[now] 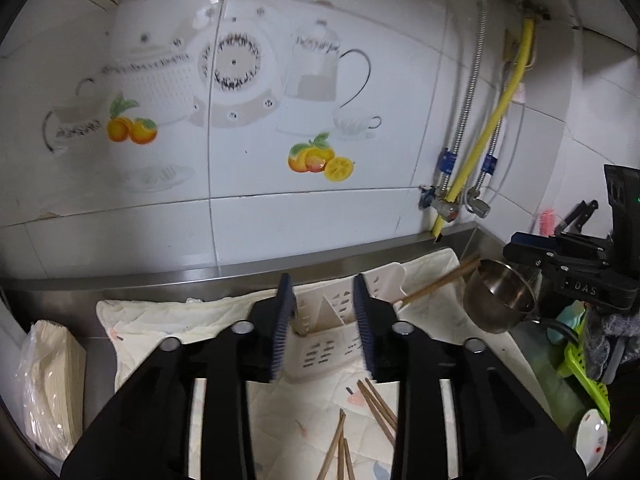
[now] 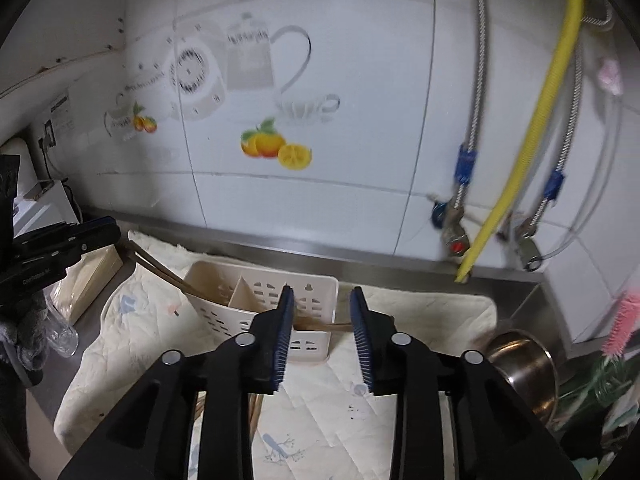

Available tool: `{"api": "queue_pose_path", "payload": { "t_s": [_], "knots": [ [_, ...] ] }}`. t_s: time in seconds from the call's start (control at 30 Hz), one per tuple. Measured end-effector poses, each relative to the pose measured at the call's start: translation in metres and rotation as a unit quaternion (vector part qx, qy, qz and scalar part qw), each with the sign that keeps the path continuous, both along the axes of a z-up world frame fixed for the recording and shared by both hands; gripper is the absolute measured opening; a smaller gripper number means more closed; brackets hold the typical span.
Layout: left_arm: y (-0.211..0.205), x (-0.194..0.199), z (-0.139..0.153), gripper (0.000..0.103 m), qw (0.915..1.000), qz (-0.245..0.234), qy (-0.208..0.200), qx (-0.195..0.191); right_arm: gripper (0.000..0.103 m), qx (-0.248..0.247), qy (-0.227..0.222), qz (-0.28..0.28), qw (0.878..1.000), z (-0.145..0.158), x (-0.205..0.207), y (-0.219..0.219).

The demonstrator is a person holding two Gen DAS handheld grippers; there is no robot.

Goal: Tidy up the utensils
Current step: 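Open both grippers to drop the chopsticks into the holder, then move both grippers back toward the remaining chopsticks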

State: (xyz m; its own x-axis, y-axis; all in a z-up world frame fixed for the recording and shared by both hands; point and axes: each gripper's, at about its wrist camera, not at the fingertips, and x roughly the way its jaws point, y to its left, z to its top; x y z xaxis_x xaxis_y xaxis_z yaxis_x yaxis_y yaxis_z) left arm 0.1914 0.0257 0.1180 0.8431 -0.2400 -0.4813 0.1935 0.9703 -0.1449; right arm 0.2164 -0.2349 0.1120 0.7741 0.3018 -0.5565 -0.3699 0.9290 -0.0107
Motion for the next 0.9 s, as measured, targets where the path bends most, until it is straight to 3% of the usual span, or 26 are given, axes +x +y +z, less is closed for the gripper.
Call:
{"api": "queue_pose_path", "payload": {
  "t_s": [0.1,0.2,0.37,0.57,0.73,0.9],
  "knots": [
    [-0.002,-0.026,-0.006,0.038,1.0000,0.000,-0.007,0.004,0.039,-0.005,-0.021,0.004,1.000,-0.007,-0.027,0.004],
    [0.003,-0.050,-0.017,0.047,1.0000,0.004,-0.008,0.000,0.040,-0.010,-0.034,0.010,0.999,-0.025,-0.054,0.011],
    [0.012,-0.085,-0.044,0.058,0.9998,0.018,-0.008,-0.005,0.044,-0.006,-0.027,0.022,0.999,-0.072,-0.091,0.021],
    [0.022,-0.113,-0.086,0.061,0.9990,0.041,0.016,-0.004,0.043,0.015,0.030,0.022,0.999,-0.137,-0.112,0.021],
    [0.037,-0.133,-0.119,0.061,0.9969,0.066,0.039,-0.014,0.036,0.015,0.074,0.009,0.997,-0.191,-0.125,0.019],
    [0.049,-0.150,-0.146,0.061,0.9939,0.086,0.063,-0.026,0.028,0.025,0.105,-0.004,0.994,-0.225,-0.128,0.017]
  ]
}}
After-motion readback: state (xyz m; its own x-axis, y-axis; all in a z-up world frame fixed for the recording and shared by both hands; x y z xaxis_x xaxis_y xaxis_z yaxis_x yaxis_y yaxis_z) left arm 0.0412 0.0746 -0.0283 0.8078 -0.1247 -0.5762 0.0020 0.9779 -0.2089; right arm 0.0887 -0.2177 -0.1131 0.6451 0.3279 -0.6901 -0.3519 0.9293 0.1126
